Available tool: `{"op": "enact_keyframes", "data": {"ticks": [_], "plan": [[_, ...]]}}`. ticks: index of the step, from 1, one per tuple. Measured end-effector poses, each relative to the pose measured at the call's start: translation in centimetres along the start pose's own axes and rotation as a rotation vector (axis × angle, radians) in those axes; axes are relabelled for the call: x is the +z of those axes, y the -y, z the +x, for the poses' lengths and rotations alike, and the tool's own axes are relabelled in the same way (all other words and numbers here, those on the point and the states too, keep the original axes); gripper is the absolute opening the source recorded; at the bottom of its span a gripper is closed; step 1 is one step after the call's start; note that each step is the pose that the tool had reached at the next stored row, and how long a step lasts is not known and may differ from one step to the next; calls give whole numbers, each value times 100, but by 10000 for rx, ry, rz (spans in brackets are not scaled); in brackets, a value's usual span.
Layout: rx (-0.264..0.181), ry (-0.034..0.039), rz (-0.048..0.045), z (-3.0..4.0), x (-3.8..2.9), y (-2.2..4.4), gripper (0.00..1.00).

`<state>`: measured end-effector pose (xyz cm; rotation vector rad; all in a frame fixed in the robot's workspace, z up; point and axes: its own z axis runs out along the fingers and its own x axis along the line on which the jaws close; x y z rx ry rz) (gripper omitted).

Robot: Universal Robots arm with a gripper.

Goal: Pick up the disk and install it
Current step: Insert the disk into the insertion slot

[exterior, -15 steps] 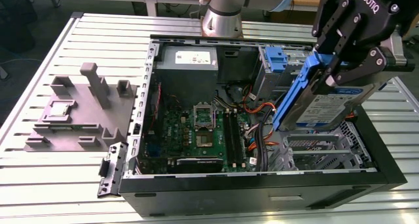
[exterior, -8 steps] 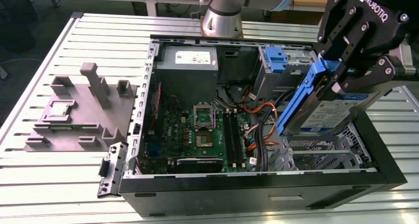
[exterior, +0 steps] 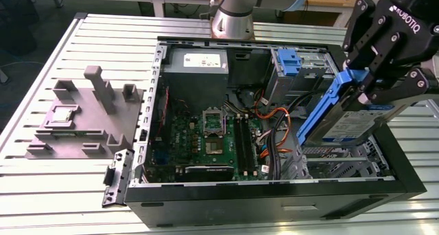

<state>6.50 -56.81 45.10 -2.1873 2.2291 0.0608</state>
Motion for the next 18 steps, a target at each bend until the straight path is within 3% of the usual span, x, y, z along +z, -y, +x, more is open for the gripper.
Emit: {"op": "enact_keyframes", "data": {"ticks": [13, 18], "plan": [[5, 1, 0, 55, 100, 120, 36], [6, 1, 1, 75, 142, 125, 36]]}}
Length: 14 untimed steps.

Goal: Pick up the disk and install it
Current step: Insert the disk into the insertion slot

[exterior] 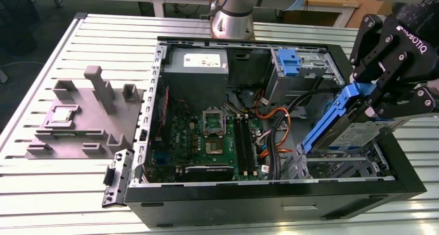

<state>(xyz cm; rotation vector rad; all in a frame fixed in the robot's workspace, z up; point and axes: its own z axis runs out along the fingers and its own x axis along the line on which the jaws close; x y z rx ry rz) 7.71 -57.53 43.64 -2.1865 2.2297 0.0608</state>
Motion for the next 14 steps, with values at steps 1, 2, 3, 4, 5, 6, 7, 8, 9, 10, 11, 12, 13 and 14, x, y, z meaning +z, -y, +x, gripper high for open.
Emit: {"op": "enact_keyframes", "data": {"ticks": [1, 2, 3, 4, 5, 6, 7, 8, 9, 10, 11, 12, 13, 14], "plan": [[-2, -2, 0, 1, 10, 0, 36], [-2, -2, 0, 1, 20, -5, 36], [-4, -2, 0, 2, 32, -9, 36], [-5, -1, 0, 3, 44, -15, 36], [-5, -1, 0, 3, 54, -19, 36], [-5, 0, 0, 4, 63, -19, 36], [-6, 0, 0, 4, 70, -19, 36], [-6, 0, -1, 4, 76, -19, 36], [-6, -1, -1, 4, 77, -19, 36], [-6, -1, -1, 4, 77, -19, 36], [-5, -1, 0, 5, 77, -19, 36], [-6, -1, 0, 5, 77, -19, 36], [-6, -1, 0, 4, 77, -19, 36], [-6, -1, 0, 4, 78, -19, 36]]}}
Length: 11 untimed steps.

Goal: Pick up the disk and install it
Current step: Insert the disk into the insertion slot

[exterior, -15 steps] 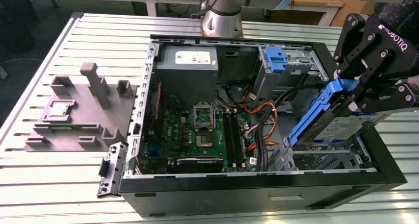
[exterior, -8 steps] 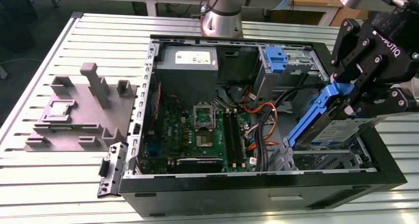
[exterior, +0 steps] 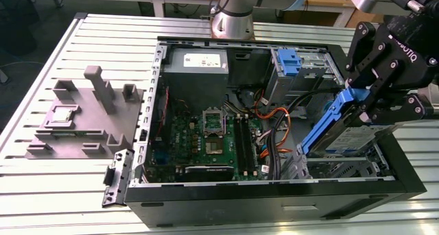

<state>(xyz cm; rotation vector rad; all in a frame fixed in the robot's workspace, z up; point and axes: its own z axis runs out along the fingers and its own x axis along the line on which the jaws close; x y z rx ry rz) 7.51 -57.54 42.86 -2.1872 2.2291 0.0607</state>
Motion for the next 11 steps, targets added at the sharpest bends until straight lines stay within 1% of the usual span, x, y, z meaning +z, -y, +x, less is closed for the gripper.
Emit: {"op": "enact_keyframes", "data": {"ticks": [8, 11], "plan": [[0, 0, 1, 0, 1, 0, 36], [0, 10, 18, 2, 31, 0, 37]]}}
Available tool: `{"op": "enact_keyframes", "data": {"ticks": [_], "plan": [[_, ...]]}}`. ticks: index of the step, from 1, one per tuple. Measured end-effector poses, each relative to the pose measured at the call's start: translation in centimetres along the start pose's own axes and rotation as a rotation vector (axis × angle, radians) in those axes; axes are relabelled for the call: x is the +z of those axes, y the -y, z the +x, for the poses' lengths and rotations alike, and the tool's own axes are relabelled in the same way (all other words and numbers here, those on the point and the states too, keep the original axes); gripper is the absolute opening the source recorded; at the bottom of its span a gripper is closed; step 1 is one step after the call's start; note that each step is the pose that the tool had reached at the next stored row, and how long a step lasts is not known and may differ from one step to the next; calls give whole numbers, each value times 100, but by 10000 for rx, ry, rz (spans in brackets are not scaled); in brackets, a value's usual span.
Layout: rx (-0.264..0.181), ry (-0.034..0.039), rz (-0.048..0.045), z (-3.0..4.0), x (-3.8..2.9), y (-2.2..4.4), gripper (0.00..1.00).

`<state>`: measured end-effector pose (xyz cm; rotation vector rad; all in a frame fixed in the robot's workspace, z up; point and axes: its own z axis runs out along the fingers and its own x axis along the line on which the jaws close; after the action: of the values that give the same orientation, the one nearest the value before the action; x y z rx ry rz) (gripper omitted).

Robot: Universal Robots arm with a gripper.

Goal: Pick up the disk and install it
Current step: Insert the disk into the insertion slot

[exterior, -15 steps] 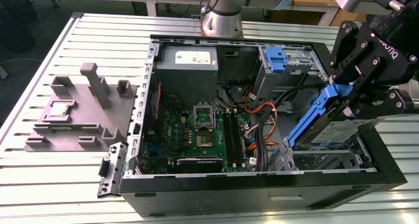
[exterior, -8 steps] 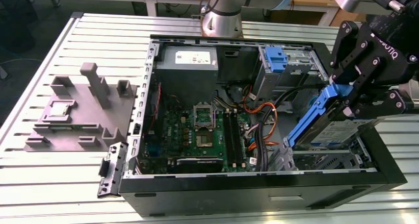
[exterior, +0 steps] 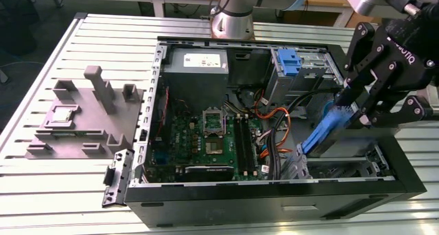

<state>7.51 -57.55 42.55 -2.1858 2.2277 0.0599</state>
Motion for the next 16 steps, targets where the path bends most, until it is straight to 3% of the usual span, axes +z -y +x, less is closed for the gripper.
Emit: {"op": "enact_keyframes", "data": {"ticks": [1, 8, 12, 16], "plan": [[0, 1, 4, 2, 17, 0, 44], [1, 0, 7, 32, 142, -1, 42], [0, 0, 7, 46, 215, 0, 24], [0, 1, 7, 56, 287, 1, 12]]}}
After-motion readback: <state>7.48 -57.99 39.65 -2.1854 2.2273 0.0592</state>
